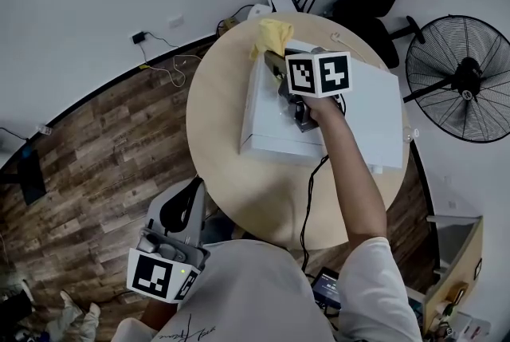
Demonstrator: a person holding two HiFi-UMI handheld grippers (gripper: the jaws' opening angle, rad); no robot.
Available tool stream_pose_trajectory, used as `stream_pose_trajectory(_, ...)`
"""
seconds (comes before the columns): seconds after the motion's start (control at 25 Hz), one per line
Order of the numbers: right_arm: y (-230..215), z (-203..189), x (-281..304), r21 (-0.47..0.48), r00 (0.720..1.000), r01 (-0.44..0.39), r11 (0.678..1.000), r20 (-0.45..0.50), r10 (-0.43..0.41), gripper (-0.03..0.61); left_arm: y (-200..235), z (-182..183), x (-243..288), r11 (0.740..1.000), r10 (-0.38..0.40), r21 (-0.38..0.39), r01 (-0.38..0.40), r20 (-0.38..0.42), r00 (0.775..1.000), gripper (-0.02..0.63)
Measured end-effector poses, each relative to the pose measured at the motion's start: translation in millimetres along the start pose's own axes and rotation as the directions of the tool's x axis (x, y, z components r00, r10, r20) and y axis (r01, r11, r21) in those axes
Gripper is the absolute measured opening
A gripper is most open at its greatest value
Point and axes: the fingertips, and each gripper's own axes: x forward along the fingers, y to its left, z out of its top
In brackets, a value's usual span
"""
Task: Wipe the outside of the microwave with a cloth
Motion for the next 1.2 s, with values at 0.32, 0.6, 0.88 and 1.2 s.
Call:
stream_pose_trajectory(0.32, -0.4, 21.7, -50.0, 0.082, 0.989, -0.084, 0.993, 0.132, 0.073, 0.066, -19.1, 1.4, 5.3, 0.999, -0.047, 0.013, 0.047, -0.001, 0.999, -0.008)
stream_pose_trajectory(0.6, -30.0, 8.8, -106.0, 0.131, 0.986, -0.055, 0.990, 0.166, 0.032, 0.066, -46.1, 0.2, 13.2, 0.993, -0.111, 0.028, 0.111, -0.006, 0.994, -0.008)
stream_pose_trajectory(0.88, -75.9, -19.9, -159.9, 0.202, 0.985, 0.024, 0.979, 0.165, -0.058, 0.066, -73.4, -0.7, 26.9, 0.983, -0.181, 0.041, 0.181, -0.020, 0.983, -0.008)
stream_pose_trajectory(1.2, -149.5, -59.1, -217.2, 0.282, 0.968, 0.165, 0.945, 0.137, -0.210, 0.066, -103.0, -1.7, 51.7, 0.969, -0.243, 0.044, 0.244, -0.034, 0.970, -0.008)
